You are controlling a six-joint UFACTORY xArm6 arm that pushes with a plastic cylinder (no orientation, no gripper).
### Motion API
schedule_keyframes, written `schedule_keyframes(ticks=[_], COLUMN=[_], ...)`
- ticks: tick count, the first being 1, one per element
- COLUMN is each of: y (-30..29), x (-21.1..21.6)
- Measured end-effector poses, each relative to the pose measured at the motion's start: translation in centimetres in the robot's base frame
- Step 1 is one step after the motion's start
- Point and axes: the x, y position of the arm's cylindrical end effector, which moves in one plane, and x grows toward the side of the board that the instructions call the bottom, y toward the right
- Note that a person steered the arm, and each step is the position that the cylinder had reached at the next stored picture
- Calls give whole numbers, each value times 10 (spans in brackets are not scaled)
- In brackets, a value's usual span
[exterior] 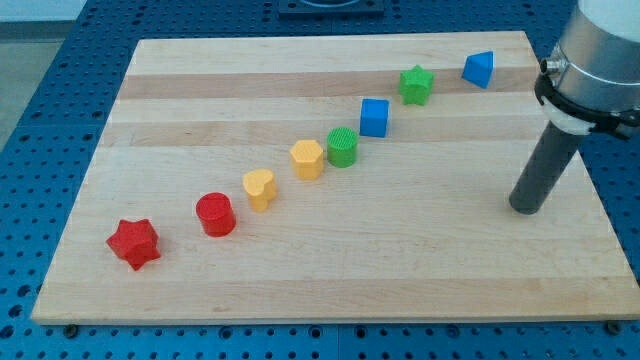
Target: Move arm to the right side of the blue triangle
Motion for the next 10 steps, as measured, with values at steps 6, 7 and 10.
schedule_keyframes(ticks=[6,7,10], y=[53,47,47], x=[-153,-183,-217])
